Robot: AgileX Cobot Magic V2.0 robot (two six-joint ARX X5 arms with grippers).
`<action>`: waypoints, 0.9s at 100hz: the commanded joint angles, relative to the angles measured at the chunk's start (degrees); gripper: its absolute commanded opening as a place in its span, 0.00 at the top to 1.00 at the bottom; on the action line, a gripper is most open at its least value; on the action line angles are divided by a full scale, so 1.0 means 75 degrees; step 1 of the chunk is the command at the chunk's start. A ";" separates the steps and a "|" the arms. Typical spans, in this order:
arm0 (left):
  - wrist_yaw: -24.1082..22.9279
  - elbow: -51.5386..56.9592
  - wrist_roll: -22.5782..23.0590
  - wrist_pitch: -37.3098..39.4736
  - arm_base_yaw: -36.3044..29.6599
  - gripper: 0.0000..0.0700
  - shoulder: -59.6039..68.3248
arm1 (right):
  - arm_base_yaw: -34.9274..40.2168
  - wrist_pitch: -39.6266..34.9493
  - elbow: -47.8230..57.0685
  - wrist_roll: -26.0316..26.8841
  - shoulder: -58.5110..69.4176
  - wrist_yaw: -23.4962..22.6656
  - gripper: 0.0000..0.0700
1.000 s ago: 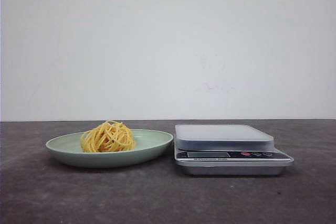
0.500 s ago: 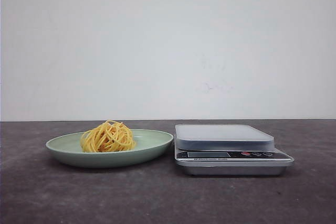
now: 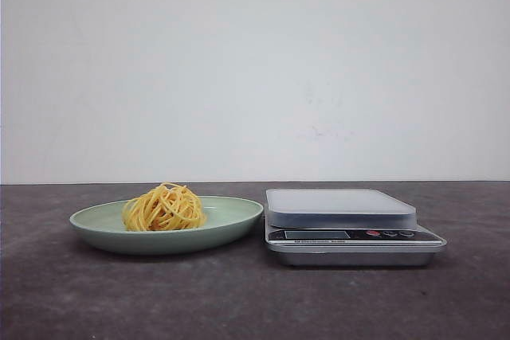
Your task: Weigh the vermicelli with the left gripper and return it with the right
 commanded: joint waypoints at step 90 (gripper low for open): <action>0.0009 -0.0137 0.0017 -0.0035 -0.0023 1.00 -0.0015 | -0.3448 0.4648 -0.3555 -0.1888 -0.2273 -0.0519 1.00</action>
